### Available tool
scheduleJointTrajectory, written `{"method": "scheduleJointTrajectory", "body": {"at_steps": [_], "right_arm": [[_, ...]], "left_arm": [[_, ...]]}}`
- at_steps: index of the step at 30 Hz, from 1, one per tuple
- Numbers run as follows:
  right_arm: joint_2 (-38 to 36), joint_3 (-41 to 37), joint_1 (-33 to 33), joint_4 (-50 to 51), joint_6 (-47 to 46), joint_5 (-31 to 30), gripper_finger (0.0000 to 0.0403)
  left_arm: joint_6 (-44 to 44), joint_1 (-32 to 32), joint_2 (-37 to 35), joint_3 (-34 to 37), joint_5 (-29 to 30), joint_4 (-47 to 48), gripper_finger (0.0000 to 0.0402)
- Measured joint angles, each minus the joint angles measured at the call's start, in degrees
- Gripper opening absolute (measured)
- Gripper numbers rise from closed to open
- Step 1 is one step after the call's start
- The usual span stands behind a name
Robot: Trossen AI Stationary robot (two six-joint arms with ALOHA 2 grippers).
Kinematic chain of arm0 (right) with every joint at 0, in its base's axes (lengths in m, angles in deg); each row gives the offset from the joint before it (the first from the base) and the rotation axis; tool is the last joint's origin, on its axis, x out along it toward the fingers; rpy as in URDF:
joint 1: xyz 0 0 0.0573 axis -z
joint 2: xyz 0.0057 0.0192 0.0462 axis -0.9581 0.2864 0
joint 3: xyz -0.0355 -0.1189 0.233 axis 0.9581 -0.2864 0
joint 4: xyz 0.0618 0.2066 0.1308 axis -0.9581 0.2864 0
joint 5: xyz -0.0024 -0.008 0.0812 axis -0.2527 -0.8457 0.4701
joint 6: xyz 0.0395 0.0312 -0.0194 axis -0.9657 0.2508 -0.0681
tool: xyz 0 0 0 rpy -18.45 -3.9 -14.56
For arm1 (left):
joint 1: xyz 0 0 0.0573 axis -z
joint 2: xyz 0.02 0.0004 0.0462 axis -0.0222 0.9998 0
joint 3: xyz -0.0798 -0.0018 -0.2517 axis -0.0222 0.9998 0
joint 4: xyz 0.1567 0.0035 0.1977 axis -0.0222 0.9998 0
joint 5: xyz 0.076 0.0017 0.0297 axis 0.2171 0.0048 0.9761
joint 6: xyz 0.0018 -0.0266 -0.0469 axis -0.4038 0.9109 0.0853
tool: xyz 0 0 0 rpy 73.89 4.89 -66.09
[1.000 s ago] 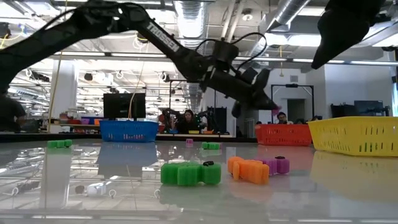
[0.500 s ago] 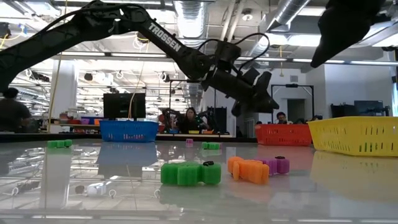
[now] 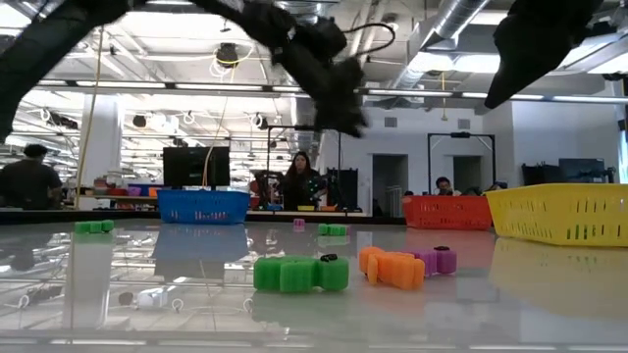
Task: Sort Halloween decoration
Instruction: Put the purple skeleton toy into the red bin
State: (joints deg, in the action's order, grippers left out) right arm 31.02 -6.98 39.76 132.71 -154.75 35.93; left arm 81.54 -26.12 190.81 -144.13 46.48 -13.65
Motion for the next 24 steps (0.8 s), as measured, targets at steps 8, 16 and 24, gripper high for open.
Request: {"method": "scheduleJointTrajectory", "body": {"at_steps": [8, 16, 24], "right_arm": [[0.00, -0.24, 0.00, -2.30, 1.00, -1.84, 0.0255], [0.07, -3.52, 2.95, -14.06, 12.02, -6.49, 0.0255], [0.07, -6.25, 13.10, -44.61, 36.79, 2.48, 0.0255]], "left_arm": [[0.61, 10.62, -23.04, 27.09, 26.35, 10.75, 0.0148], [17.49, 30.58, -52.83, 73.57, 35.24, -31.28, 0.0144], [16.02, 44.95, -62.01, 96.53, 41.98, -72.12, 0.0144]]}}
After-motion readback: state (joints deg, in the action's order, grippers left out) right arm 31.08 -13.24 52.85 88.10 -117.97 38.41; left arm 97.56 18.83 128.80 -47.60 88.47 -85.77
